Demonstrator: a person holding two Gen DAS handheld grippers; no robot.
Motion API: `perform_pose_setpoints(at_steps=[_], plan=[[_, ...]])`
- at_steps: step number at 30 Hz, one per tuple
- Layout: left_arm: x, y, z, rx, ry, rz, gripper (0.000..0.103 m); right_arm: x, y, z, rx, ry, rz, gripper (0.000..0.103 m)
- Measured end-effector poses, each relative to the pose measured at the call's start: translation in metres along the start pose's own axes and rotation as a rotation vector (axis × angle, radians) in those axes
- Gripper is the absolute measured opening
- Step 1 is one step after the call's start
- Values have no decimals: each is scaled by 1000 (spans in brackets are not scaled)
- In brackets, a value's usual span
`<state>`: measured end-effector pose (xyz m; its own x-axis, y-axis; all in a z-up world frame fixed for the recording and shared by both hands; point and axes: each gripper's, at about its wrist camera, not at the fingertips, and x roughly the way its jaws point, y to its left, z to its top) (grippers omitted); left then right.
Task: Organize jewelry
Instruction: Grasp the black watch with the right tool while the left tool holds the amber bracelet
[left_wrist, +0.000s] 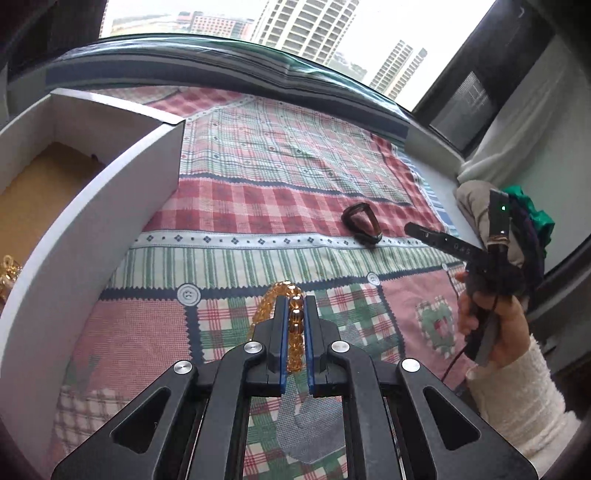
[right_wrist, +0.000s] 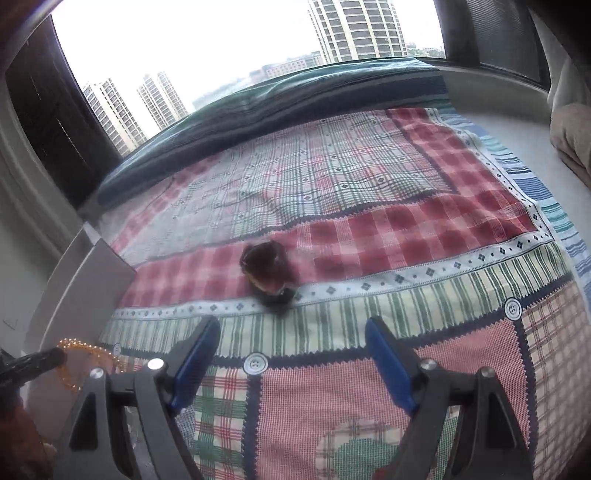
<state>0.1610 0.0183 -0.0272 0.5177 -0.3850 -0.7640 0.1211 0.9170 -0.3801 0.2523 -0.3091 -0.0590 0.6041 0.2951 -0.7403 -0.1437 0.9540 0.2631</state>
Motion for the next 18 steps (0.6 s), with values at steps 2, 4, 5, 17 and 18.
perform_pose_setpoints(at_steps=[2,4,5,17,18], plan=[[-8,9,-7,-21,-6,16,5,30,8,20,-24,32,20,67],[-14,15,-13,-32,-14,27,5,59,16,35,-26,87,61,57],[-18,18,-16,-32,-19,34,5,72,18,38,-20,106,50,50],[-50,38,-29,-69,-59,-7,5,35,13,12,65,94,67,5],[-52,39,-29,-81,-63,-22,5,24,14,11,63,84,83,5]])
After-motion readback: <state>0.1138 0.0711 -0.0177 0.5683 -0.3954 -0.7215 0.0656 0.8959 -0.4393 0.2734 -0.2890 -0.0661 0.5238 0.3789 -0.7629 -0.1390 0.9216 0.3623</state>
